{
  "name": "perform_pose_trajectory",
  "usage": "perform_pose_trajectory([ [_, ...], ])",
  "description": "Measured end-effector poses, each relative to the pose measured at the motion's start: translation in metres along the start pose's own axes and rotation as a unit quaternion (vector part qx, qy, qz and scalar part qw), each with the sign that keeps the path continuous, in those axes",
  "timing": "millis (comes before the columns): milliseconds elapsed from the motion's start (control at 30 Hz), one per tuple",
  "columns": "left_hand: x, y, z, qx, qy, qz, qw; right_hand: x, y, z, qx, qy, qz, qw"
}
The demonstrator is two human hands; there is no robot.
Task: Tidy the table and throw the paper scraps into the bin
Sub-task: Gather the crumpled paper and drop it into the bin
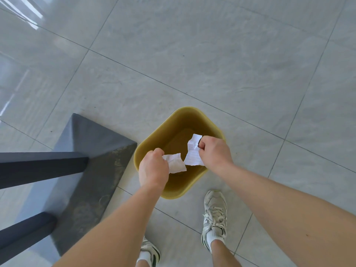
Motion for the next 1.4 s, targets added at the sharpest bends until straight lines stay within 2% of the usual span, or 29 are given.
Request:
perform_pose_trajectory([
  [133, 0.006, 0.001, -0.001, 0.042, 0.025, 0.025, 0.998, 0.004, 0.001, 0.002, -0.036, -0.008, 0.006, 0.999],
  [433, 0.002, -0.006, -0.006, 0.098, 0.138, 0.008, 0.986, -0.002, 0.001, 0.002, -0.044, -0.032, 0.009, 0.998],
  [700, -0.020, -0.017, 0.002, 0.141, 0.189, 0.009, 0.972, -0.014, -0.011, -0.009, -0.060, -0.049, -0.004, 0.997],
  [1067, -0.134, -0.094, 0.041, 0.180, 0.198, 0.023, 0.963, -0.113, -0.101, -0.081, -0.118, -0.114, -0.027, 0.986],
  [1400, -0.268, -0.198, 0.070, 0.186, 0.145, 0.071, 0.969, -0.230, -0.210, -0.170, -0.178, -0.151, 0.025, 0.972],
])
Point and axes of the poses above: each hand's wrist, its own y-axis towards the middle knuckle, its own x-axis out of the palm, z = x × y, the point moved 2 cm from there along y, towards the middle knuckle, and after that the axes turned 6 degrees about -x, right-handed, at the moved point
